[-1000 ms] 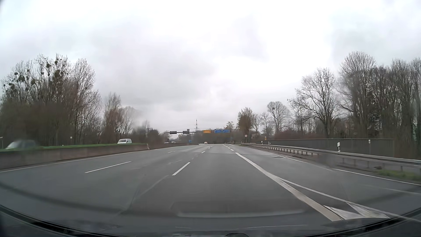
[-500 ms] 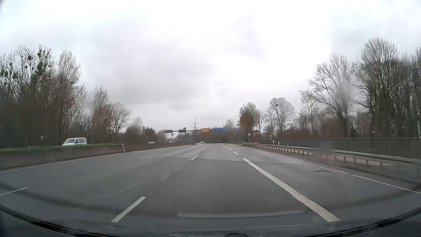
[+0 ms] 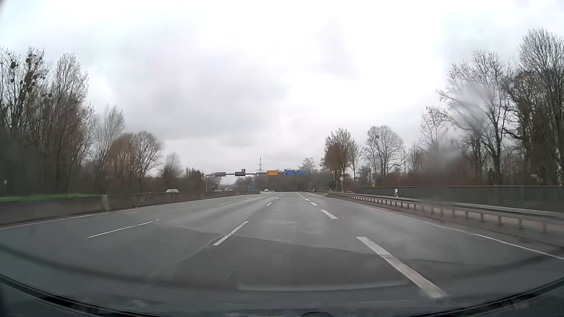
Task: Follow the waypoints while adhering to traffic rules and regulations
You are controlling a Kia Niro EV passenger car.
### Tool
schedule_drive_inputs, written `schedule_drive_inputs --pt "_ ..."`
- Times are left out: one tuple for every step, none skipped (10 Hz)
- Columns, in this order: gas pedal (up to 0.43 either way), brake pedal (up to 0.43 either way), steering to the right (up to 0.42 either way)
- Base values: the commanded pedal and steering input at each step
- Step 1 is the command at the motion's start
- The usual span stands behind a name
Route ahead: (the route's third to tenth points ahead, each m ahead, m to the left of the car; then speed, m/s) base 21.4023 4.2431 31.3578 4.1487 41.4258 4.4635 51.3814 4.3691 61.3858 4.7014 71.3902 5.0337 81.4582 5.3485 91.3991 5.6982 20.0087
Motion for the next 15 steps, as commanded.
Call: schedule_drive_inputs --pt "0.209 0.0 0.002" --pt "0.209 0.0 0.003" --pt "0.209 0.0 0.003" --pt "0.209 0.0 0.003" --pt "0.22 0.0 0.002" --pt "0.22 0.0 0.001" --pt "0.209 0.0 0.0" --pt "0.209 0.0 0.0" --pt "0.209 0.0 0.0" --pt "0.209 0.0 -0.001" --pt "0.209 0.0 -0.003" --pt "0.209 0.0 -0.004" --pt "0.209 0.0 -0.004" --pt "0.209 0.0 -0.004" --pt "0.209 0.0 -0.004"
